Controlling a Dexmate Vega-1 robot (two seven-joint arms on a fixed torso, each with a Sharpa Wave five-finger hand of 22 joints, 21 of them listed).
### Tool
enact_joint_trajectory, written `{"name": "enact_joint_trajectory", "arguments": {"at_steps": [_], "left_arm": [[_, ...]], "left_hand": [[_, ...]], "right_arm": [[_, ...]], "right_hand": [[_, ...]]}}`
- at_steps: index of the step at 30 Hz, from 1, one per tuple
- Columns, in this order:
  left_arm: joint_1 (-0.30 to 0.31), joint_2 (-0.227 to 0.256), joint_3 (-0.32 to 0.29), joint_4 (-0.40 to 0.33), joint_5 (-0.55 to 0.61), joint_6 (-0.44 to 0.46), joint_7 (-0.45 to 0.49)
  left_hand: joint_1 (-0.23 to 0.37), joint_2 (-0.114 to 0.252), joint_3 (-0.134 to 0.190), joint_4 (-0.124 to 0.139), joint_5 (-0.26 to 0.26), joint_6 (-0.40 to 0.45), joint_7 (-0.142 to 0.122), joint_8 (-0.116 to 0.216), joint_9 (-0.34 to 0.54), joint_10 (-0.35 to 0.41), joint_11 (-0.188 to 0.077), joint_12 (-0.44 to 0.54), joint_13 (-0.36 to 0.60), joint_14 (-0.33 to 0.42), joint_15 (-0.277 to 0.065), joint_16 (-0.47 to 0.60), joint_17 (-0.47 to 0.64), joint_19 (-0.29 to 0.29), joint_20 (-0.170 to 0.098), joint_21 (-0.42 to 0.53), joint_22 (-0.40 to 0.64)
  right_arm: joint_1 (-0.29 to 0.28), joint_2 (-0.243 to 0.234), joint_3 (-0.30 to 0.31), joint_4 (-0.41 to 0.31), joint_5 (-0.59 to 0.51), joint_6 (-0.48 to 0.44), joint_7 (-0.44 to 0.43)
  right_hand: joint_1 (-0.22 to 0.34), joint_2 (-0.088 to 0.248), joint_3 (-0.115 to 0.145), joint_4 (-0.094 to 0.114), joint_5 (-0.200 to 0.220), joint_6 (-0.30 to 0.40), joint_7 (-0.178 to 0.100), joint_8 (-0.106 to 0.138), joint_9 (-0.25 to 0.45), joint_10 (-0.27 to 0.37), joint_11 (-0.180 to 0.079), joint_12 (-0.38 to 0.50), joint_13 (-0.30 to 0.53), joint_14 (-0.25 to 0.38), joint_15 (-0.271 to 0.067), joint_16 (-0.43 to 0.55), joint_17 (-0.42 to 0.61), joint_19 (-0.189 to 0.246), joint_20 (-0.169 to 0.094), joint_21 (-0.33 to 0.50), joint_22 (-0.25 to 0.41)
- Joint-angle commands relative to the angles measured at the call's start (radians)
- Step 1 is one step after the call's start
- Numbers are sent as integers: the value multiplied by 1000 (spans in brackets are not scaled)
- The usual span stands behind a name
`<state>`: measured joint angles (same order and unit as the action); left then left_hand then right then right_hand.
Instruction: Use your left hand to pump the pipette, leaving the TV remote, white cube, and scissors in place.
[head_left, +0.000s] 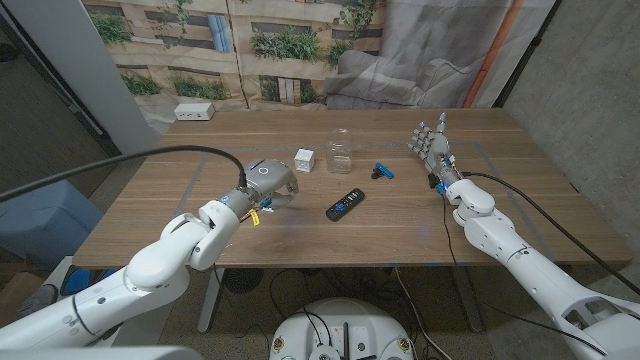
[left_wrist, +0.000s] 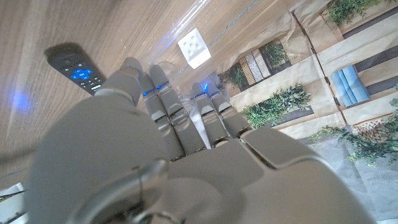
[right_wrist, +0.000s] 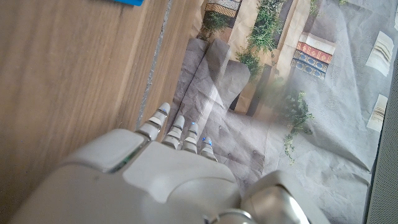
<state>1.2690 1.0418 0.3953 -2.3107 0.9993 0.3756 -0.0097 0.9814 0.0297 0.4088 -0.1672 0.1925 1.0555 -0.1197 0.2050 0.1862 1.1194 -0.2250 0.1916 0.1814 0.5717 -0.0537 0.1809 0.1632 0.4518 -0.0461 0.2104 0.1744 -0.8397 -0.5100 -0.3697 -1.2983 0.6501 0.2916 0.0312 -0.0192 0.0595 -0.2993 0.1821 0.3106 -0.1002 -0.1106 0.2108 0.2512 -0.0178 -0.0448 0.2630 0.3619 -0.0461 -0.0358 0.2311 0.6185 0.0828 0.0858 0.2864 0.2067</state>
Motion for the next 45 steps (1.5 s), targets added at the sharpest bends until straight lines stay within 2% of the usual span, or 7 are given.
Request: {"name": "enact_joint_trajectory", "arguments": {"at_steps": [1, 23, 27, 32, 40, 45], "left_arm": [[3, -33, -34, -29, -41, -1, 38], [-16, -146, -60, -8, -214, -17, 168], [-14, -182, -77, 0, -294, -26, 195], [-34, -219, -72, 11, -359, -30, 221], [-72, -239, -45, 31, -407, -67, 261], [-86, -285, -36, 41, -451, -66, 304]], "left_hand": [[4, 7, -4, -3, 0, -2, 1, -5, 3, -2, 1, -1, 4, 5, -140, -1, 2, 4, -28, 1, 4], [4, 9, -10, -2, 0, -6, 8, -9, 1, -10, 2, -3, 4, 11, -136, 0, 2, 14, -27, 3, 4], [3, 10, -11, -2, 0, -4, 10, -8, 1, -9, 2, -3, 4, 14, -135, 1, 3, 14, -28, 3, 4], [3, 10, -13, -2, 0, -6, 12, -10, 1, -11, 2, -3, 4, 16, -133, 1, 3, 15, -28, 3, 4], [2, 10, -15, -2, 0, -9, 13, -11, 0, -13, 3, -3, 4, 18, -130, 1, 2, 15, -29, 3, 4], [1, 10, -17, -1, 0, -8, 13, -11, 0, -13, 3, -3, 4, 20, -129, 1, 2, 17, -32, 3, 4]], "right_arm": [[0, 0, 0, -1, 0, -1, 0], [0, 0, 0, 0, 0, -1, 0], [0, 0, 0, 0, 0, -1, 0], [0, 0, 0, 0, 0, -1, 0], [0, 0, 0, 0, 0, 0, 0], [0, 1, 0, 1, 0, 0, 0]], "right_hand": [[0, 58, -7, 0, 6, 3, -9, 7, 3, -1, -6, 3, 4, -9, -79, 7, 4, 5, 2, 4, 5], [0, 58, -7, 0, 6, 3, -9, 7, 3, -1, -6, 4, 4, -11, -78, 6, 4, 5, 2, 4, 5], [0, 58, -7, 1, 6, 3, -9, 6, 3, 2, -5, 5, 4, -10, -79, 6, 4, 5, 3, 4, 5], [0, 58, -7, 1, 6, 3, -10, 6, 3, -1, -5, 4, 4, -11, -78, 6, 4, 5, 3, 4, 6], [0, 58, -7, 1, 6, 3, -9, 7, 3, -7, -3, 1, 3, -11, -78, 6, 4, 4, 2, 4, 6], [0, 58, -7, 1, 6, 3, -9, 7, 3, 0, -4, 4, 3, -10, -78, 6, 4, 6, 2, 4, 6]]}}
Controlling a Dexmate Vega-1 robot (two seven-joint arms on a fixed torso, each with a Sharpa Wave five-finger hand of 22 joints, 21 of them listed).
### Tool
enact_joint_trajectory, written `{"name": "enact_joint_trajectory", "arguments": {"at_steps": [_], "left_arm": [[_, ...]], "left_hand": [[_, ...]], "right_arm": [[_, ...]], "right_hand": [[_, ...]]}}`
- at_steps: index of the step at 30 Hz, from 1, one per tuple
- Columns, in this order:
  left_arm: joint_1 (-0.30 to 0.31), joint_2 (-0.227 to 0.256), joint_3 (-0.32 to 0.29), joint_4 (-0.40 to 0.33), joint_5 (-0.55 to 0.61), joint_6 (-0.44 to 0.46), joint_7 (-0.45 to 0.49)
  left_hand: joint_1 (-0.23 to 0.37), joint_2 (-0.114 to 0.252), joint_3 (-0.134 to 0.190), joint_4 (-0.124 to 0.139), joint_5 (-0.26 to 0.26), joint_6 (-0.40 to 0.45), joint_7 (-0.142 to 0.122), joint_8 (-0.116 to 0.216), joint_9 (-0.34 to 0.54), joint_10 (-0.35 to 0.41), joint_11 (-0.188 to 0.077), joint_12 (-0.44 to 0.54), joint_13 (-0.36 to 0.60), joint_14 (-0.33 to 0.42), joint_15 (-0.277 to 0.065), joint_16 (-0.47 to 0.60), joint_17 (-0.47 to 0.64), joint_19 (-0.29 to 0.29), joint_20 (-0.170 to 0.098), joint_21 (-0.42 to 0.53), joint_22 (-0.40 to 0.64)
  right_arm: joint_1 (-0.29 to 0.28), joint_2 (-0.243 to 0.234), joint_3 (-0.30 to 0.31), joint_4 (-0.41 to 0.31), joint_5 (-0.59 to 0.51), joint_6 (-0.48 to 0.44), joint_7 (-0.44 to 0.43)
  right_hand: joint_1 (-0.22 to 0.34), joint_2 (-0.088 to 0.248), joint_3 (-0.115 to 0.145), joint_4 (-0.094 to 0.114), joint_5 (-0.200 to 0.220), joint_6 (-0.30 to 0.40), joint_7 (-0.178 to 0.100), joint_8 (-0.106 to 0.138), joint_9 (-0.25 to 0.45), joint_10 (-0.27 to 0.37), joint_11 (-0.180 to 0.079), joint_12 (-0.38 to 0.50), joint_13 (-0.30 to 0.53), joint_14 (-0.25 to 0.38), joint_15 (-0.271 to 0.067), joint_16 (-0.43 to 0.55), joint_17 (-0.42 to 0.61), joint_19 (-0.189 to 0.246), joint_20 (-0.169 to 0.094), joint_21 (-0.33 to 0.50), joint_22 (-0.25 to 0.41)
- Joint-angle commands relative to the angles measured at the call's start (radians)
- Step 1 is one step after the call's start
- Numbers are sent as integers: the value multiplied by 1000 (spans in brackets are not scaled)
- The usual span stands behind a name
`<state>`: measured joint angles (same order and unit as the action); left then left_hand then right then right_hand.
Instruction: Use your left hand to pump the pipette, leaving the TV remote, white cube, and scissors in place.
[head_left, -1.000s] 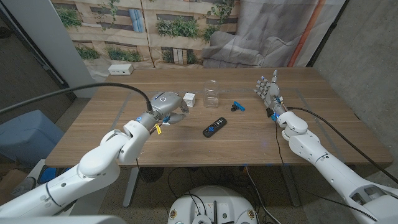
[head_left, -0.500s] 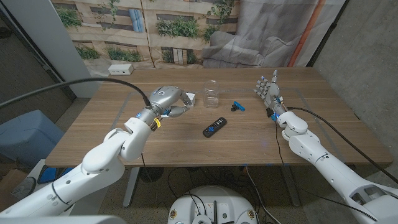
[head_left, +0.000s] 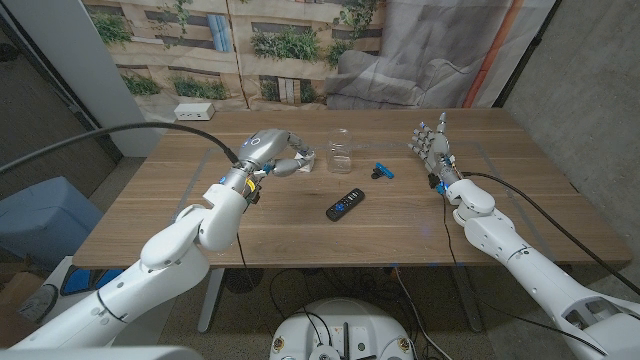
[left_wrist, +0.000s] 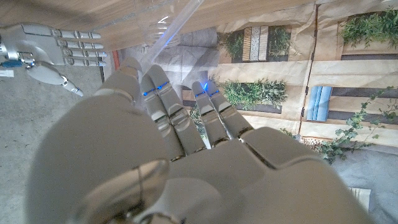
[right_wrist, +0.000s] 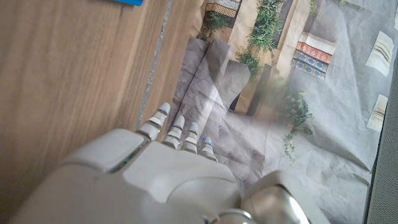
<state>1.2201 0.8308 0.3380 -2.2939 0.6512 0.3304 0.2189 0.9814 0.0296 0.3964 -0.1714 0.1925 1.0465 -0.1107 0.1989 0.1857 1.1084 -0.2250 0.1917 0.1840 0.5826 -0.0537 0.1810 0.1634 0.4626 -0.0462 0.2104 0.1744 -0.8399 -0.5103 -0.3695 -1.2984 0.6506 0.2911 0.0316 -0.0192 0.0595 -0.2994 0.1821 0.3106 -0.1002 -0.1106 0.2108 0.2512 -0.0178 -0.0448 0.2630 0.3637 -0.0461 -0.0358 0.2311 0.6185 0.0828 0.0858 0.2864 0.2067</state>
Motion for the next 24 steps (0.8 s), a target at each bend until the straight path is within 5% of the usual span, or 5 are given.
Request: {"name": "enact_joint_trajectory", "arguments": {"at_steps": [1, 24], "left_arm": [[-39, -87, 22, 20, -114, -4, 75], [-182, -223, 108, 137, -245, -34, 202]], "left_hand": [[1, 10, -5, 3, 0, 1, 5, -5, 1, -2, 3, -3, 1, 9, -129, 1, 2, 6, -32, 3, 4], [1, 11, -10, 2, 0, 0, 13, -6, 1, 2, 3, -1, 2, 11, -122, -1, 1, 11, -43, 4, 4]], "right_arm": [[1, 1, -1, 1, -1, 1, 0], [-1, -1, 0, -2, 0, -1, -1]], "right_hand": [[0, 58, -7, 1, 6, 3, -9, 6, 3, -1, -4, 3, 2, -10, -78, 6, 4, 5, 1, 4, 6], [0, 58, -7, 1, 6, 2, -9, 6, 3, -2, -4, 3, 1, -10, -78, 6, 4, 4, 2, 4, 5]]}}
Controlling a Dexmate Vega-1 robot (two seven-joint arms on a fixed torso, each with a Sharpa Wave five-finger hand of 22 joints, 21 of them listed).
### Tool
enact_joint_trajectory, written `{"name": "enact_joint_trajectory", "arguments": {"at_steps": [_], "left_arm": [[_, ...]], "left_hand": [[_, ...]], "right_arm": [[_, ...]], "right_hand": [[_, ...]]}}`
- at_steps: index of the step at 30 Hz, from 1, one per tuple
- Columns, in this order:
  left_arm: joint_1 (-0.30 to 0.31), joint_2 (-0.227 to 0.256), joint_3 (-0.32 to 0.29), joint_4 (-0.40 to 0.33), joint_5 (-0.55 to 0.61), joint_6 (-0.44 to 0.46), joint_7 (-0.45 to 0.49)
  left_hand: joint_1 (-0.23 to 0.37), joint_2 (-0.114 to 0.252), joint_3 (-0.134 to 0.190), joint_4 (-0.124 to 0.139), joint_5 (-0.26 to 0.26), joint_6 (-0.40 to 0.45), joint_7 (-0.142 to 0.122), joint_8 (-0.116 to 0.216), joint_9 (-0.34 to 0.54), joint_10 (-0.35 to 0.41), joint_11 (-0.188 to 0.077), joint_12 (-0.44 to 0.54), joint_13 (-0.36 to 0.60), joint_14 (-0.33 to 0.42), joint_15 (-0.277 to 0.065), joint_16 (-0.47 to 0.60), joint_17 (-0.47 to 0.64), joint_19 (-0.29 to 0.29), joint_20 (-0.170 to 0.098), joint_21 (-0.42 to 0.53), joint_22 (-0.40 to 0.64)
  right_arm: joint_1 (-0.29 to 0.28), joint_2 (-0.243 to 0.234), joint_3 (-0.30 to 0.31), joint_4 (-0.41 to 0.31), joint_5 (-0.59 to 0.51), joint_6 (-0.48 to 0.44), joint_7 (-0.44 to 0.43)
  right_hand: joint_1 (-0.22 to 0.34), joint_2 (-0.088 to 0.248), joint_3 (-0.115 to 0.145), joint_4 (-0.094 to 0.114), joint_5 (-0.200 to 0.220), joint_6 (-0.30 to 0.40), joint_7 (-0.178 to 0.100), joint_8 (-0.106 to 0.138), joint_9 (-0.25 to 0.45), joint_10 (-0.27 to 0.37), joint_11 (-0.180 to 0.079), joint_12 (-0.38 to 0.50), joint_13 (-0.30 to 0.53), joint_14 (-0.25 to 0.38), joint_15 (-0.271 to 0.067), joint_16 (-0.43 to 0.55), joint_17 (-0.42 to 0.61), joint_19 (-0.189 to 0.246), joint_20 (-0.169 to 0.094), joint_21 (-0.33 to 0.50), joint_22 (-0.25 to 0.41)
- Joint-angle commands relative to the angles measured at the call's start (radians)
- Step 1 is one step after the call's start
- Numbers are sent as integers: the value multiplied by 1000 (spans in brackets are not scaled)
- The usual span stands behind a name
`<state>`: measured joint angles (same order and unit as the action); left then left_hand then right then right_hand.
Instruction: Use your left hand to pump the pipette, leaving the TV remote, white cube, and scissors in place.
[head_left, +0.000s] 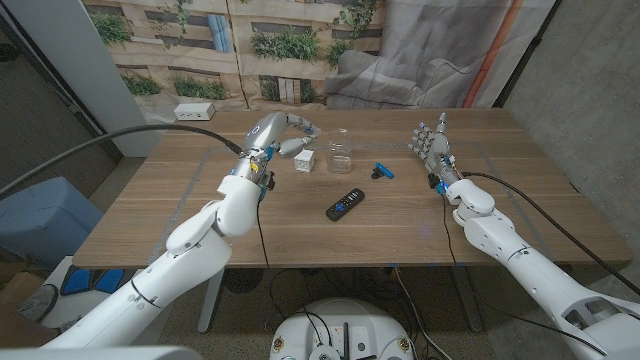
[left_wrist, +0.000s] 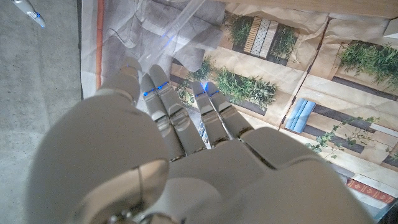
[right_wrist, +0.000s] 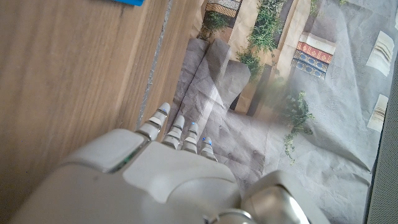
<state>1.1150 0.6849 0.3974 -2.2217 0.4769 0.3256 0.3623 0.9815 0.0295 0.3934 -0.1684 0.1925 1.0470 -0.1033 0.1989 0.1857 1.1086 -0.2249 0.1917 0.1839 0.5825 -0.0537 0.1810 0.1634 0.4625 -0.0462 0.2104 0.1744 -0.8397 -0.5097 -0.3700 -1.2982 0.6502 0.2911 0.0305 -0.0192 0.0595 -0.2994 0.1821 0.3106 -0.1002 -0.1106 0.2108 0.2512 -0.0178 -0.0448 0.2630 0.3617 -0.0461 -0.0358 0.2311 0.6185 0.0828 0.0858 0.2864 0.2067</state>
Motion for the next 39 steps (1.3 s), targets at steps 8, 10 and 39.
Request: {"name": "enact_joint_trajectory", "arguments": {"at_steps": [8, 10, 39], "left_arm": [[-119, -125, 78, 96, -134, -33, 71], [-127, -130, 83, 104, -146, -40, 75], [-272, -260, 141, 388, -269, -270, 192]], "left_hand": [[0, 11, -10, -1, 0, -5, 8, -8, 1, -2, 3, -2, 2, 13, -121, -1, 1, 16, -36, 5, 5], [0, 11, -10, -1, 0, -5, 9, -8, 1, -3, 4, -2, 2, 13, -121, -2, 1, 16, -35, 5, 5], [-3, 9, -17, -1, -1, -26, 10, -14, 1, -24, 4, -8, 2, 8, -116, -6, -1, 17, -35, 4, 6]], "right_arm": [[0, 0, 0, 0, 0, 0, 1], [0, 0, 0, 0, 0, 0, 1], [0, 0, 0, -1, 0, -1, 0]], "right_hand": [[0, 58, -7, 1, 6, 3, -10, 6, 3, 0, -4, 3, 3, -10, -80, 6, 4, 5, 2, 4, 5], [0, 58, -7, 1, 6, 2, -10, 6, 3, -1, -7, 3, 3, -10, -79, 6, 4, 5, 2, 4, 5], [0, 58, -7, 1, 6, 3, -9, 7, 3, -3, -6, 3, 3, -10, -78, 6, 4, 5, 2, 4, 5]]}}
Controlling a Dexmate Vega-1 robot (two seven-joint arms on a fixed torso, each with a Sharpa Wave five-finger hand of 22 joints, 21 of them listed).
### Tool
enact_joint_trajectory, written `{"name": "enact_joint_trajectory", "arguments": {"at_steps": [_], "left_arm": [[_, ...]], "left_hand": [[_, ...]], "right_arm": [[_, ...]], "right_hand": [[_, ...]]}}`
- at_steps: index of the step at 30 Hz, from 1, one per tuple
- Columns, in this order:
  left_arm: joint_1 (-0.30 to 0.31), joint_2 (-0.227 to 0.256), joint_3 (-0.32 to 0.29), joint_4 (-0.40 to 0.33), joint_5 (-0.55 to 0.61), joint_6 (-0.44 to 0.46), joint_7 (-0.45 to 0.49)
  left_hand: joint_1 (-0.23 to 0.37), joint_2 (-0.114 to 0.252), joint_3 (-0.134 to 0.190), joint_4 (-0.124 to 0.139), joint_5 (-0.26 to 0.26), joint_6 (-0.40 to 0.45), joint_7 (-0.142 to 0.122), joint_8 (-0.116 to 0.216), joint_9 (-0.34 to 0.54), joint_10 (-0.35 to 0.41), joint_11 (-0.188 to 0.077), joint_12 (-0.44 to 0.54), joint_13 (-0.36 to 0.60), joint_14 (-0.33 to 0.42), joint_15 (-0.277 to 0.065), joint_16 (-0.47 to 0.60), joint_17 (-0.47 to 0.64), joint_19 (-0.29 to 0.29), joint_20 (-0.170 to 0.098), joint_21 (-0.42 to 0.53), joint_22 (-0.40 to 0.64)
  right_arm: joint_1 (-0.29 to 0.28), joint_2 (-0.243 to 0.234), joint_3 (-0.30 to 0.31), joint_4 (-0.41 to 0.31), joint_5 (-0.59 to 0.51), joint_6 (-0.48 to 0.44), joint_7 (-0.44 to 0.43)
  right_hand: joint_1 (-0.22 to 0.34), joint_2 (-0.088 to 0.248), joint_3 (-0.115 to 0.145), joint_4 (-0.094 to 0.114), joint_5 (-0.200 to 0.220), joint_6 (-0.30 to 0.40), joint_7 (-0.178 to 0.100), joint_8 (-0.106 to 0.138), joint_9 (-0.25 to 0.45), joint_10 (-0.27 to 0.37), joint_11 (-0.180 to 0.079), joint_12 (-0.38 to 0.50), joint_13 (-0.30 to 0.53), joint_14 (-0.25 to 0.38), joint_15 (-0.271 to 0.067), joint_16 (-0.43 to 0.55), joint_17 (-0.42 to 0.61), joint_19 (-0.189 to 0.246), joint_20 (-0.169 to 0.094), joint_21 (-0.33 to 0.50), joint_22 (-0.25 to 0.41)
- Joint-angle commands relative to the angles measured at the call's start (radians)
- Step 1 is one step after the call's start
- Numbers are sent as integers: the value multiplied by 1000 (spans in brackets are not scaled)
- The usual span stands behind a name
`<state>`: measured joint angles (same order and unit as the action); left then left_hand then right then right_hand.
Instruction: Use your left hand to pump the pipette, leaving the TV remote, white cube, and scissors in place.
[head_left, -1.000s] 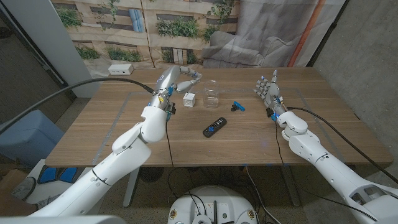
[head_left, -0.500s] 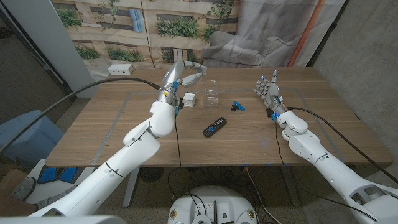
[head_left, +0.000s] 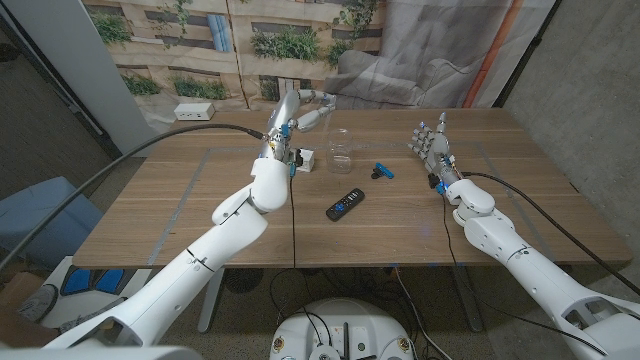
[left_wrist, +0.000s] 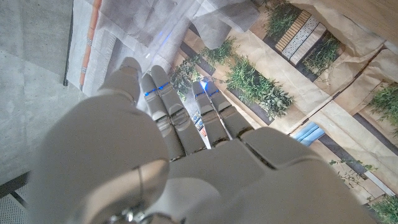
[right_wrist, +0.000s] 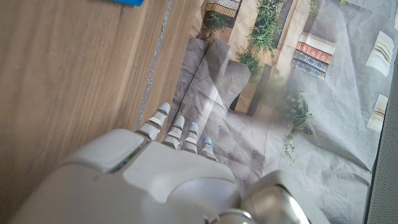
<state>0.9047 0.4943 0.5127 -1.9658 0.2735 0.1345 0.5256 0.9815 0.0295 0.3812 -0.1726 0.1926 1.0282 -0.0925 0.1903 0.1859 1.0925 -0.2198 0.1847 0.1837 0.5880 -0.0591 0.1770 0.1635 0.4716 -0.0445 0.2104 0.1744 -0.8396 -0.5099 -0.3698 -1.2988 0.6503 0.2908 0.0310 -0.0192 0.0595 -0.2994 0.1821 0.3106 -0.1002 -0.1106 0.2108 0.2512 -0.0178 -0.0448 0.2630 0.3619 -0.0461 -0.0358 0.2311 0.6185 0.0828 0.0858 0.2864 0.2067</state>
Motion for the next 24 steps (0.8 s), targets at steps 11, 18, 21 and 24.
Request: {"name": "enact_joint_trajectory", "arguments": {"at_steps": [11, 18, 21, 24], "left_arm": [[-117, -140, 58, 245, -124, -114, 43], [-133, -172, 82, 283, -151, -109, 46], [-137, -185, 89, 296, -166, -107, 47], [-140, -194, 97, 306, -173, -98, 50]], "left_hand": [[-3, 14, -4, 4, 0, -19, 1, -8, 2, -22, -1, -3, 2, -5, -107, -5, -3, 3, -39, 2, 7], [-3, 15, -5, 4, 0, -22, 2, -7, 2, -27, -1, -3, 2, -9, -106, -6, -3, 2, -41, 2, 7], [-5, 15, -6, 5, -1, -25, 0, -8, 2, -28, -1, -3, 2, -10, -105, -6, -3, 2, -41, 2, 7], [-6, 15, -7, 5, -1, -26, -1, -8, 2, -28, 0, -2, 2, -12, -104, -6, -3, 2, -42, 2, 7]], "right_arm": [[1, 1, 0, 2, 0, 1, 1], [0, 0, 0, 1, 0, 0, 0], [-1, 0, 0, 0, 0, 0, 0], [-1, -1, 0, -1, 0, 0, 0]], "right_hand": [[0, 58, -7, 1, 6, 3, -9, 7, 3, 3, -6, 5, 3, -11, -79, 6, 4, 5, 2, 4, 5], [0, 58, -7, 0, 6, 3, -9, 7, 3, -1, -6, 3, 3, -10, -79, 6, 4, 4, 2, 4, 5], [0, 58, -7, 1, 6, 2, -10, 6, 3, -3, -5, 2, 3, -9, -79, 7, 4, 5, 2, 4, 5], [0, 58, -7, 1, 6, 2, -10, 6, 3, -2, -4, 3, 3, -10, -79, 6, 4, 5, 2, 4, 5]]}}
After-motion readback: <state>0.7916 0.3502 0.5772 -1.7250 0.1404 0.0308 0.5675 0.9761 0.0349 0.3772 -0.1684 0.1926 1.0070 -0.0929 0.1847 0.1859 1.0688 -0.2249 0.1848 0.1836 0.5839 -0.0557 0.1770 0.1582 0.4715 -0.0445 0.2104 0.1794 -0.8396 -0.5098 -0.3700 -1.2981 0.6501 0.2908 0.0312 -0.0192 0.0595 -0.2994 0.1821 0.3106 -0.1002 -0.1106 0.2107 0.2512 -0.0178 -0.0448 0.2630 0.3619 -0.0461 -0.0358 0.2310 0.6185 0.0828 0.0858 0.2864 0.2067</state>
